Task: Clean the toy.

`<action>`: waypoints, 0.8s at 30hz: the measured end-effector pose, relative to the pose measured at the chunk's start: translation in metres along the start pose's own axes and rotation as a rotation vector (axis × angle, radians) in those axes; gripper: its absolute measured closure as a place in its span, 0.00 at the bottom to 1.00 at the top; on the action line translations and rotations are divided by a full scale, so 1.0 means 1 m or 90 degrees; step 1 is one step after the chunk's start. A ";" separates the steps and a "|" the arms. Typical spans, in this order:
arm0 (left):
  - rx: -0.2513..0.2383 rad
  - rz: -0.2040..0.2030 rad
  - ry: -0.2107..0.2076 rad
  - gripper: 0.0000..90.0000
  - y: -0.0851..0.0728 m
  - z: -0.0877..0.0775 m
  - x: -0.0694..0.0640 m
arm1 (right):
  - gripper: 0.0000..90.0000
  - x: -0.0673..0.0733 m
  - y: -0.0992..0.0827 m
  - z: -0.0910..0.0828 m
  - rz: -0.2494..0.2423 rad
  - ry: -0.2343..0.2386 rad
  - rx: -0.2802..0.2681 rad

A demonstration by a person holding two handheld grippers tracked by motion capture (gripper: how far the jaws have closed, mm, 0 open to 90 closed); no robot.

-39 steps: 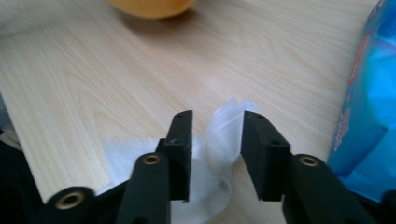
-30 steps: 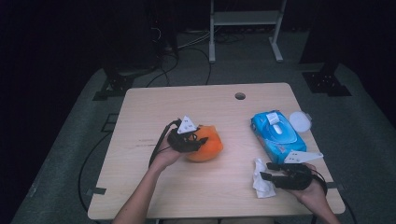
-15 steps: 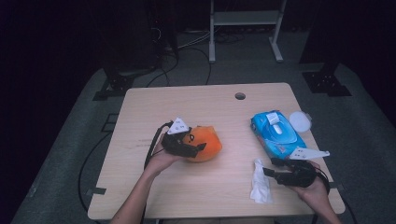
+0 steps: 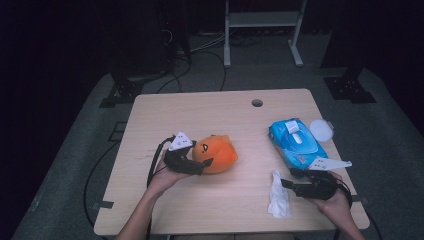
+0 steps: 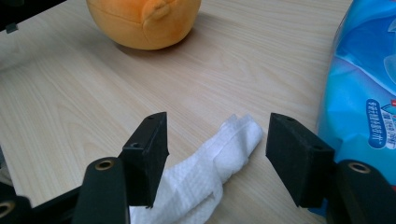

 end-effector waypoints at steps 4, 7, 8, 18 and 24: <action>-0.006 -0.005 0.002 0.11 -0.004 -0.001 -0.001 | 0.41 0.001 0.000 -0.002 0.000 -0.001 -0.002; -0.010 -0.005 0.002 0.11 -0.006 -0.004 -0.002 | 0.41 0.000 0.000 -0.002 0.000 -0.002 -0.004; -0.011 -0.006 0.002 0.11 -0.007 -0.004 -0.003 | 0.41 0.000 0.000 -0.002 0.000 -0.002 -0.004; -0.016 -0.012 0.007 0.10 -0.021 -0.013 -0.009 | 0.41 -0.001 -0.001 -0.003 0.003 -0.003 -0.005; -0.013 -0.021 0.018 0.10 -0.030 -0.024 -0.006 | 0.41 -0.001 -0.002 -0.003 0.001 -0.005 -0.002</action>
Point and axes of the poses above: each handheld gripper's, and its own axes: z roughly forward along the jaws, y roughly out of its top, x roughly to its left, the point moved 1 cm from there along z, roughly forward along the jaws, and after that the axes turned 14 degrees about -y, right-handed, at the moved point
